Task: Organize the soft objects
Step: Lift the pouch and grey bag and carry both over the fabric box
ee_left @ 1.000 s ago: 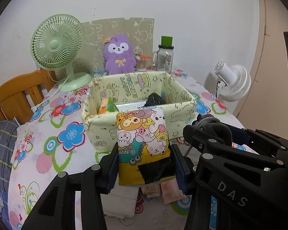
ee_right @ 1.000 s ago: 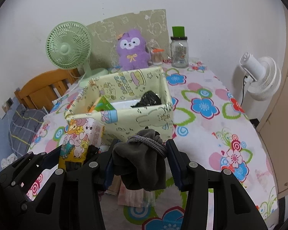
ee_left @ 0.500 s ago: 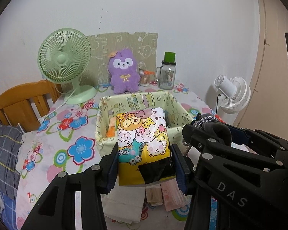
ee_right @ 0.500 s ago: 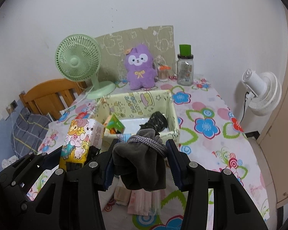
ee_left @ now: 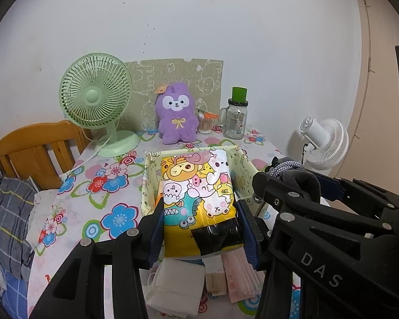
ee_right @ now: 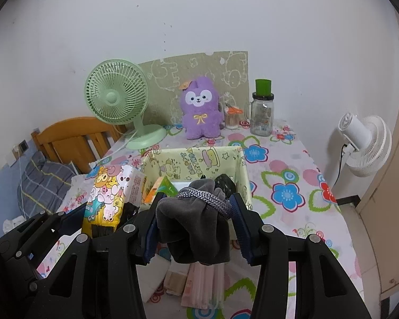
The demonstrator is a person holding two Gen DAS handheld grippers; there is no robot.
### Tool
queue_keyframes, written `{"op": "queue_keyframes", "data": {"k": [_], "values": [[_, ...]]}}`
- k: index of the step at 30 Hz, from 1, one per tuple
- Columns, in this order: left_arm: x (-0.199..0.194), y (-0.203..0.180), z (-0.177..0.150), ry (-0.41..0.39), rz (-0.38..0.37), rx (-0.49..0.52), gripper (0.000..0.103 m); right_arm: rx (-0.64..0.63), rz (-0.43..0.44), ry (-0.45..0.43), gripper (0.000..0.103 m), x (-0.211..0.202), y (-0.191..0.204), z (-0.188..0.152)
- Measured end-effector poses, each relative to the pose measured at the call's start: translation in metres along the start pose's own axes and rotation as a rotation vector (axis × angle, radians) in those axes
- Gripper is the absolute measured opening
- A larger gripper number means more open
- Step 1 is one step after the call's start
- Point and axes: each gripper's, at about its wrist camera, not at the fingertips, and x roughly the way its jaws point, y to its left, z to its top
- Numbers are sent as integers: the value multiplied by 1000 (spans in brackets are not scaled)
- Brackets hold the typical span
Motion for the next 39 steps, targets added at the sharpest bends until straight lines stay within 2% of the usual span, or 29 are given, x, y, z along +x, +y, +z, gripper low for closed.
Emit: {"op": "queue_keyframes", "data": {"k": [16, 39], "values": [[7, 8, 14, -25, 7, -10, 51, -7, -1, -19, 52, 8, 1, 17], [53, 25, 31, 26, 7, -34, 52, 5, -39, 34, 52, 55, -10, 36]]}}
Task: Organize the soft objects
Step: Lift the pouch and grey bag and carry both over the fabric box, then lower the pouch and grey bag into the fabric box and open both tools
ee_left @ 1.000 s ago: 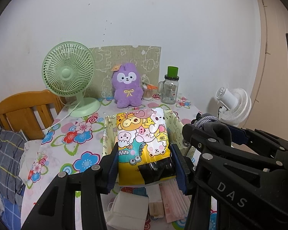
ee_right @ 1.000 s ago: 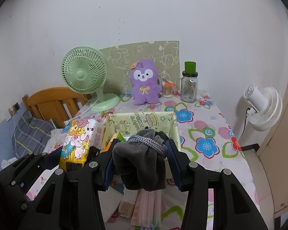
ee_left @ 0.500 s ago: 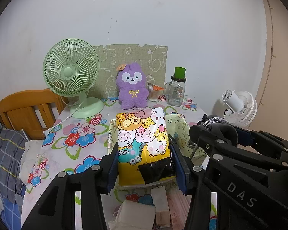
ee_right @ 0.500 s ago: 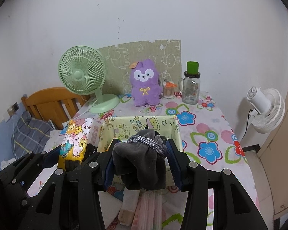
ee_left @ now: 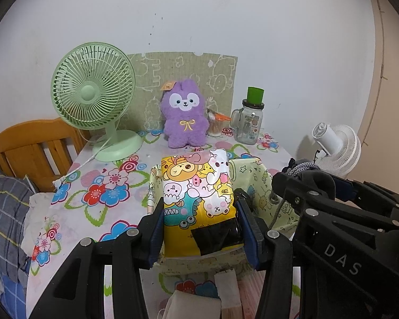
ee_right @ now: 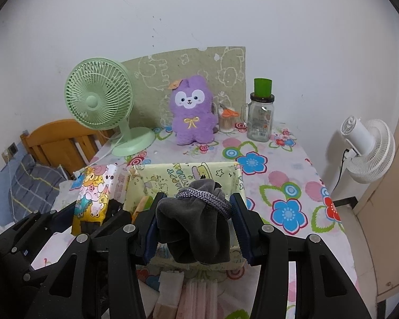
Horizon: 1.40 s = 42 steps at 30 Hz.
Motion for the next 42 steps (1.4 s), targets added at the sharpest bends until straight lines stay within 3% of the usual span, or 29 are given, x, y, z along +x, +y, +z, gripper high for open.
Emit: {"op": "queue_keyframes", "data": {"k": [29, 34, 36, 42], "values": [[73, 10, 7, 130, -9, -25, 54, 8, 4, 79, 52, 70, -9, 16], [82, 12, 5, 148, -1, -33, 67, 13, 8, 103, 52, 84, -10, 15], [84, 13, 4, 153, 4, -32, 78, 16, 12, 114, 52, 89, -9, 13], [93, 13, 1, 176, 2, -20, 86, 15, 9, 135, 52, 103, -9, 12]]}}
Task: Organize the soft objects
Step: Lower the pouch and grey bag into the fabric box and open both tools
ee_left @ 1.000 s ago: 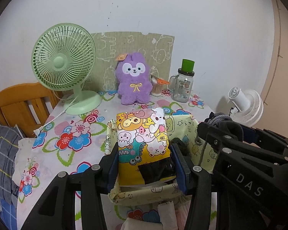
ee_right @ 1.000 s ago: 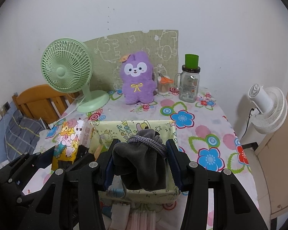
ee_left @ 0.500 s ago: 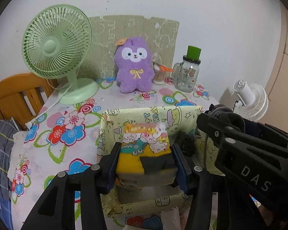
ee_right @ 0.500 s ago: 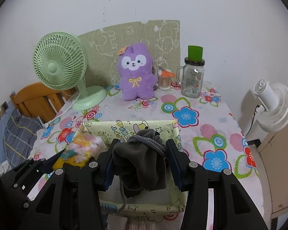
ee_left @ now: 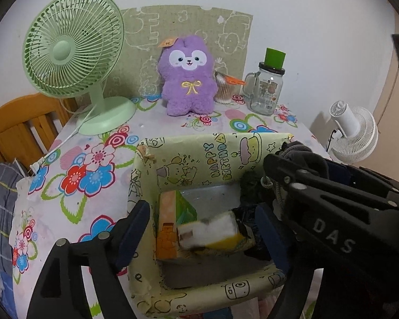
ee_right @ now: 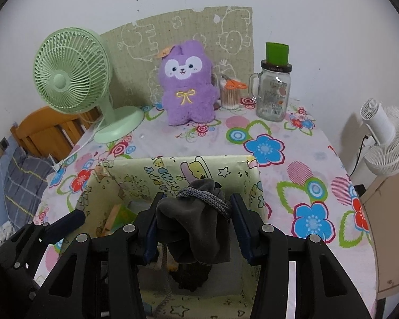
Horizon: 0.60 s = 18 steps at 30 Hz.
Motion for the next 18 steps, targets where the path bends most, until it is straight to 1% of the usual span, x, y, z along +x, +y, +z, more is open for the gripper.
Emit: {"op": "queue_keyframes", "data": {"k": [2, 7, 9, 11, 13, 18], "values": [[1, -1, 0, 0, -1, 7, 89, -4, 4, 7, 53, 3, 0, 0], [4, -6, -1, 2, 2, 30, 92, 2, -3, 37, 57, 11, -1, -1], [4, -6, -1, 3, -2, 28, 93, 9, -8, 42, 62, 11, -3, -2], [3, -6, -1, 6, -5, 29, 94, 11, -12, 36, 74, 10, -4, -3], [2, -7, -1, 9, -6, 31, 94, 10, -19, 22, 78, 6, -4, -3], [-5, -8, -2, -2, 2, 33, 98, 6, -22, 19, 80, -4, -2, -6]]}}
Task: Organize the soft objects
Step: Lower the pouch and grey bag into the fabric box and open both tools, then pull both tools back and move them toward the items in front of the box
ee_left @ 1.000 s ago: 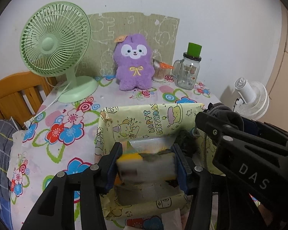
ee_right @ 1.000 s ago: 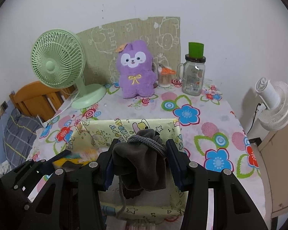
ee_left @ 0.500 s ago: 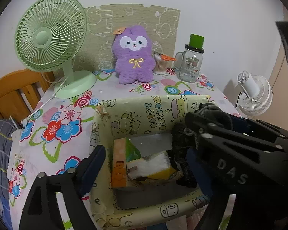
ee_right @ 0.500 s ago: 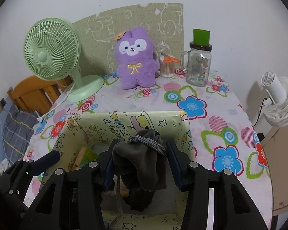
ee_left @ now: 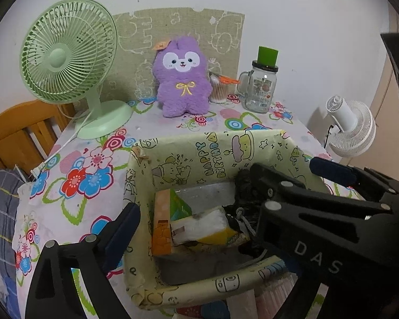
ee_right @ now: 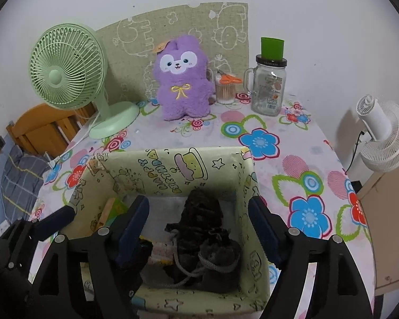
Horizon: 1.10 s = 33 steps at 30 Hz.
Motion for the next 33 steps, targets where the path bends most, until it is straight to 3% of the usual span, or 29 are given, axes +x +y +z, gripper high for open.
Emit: {"op": "queue_keyframes", "data": {"k": [14, 33], "values": [[-35, -10, -10, -44, 4, 24, 102, -10, -5, -34, 87, -38, 4, -15], [-75, -18, -24, -83, 14, 33, 103, -2, -24, -79, 88, -80, 6, -32]]}}
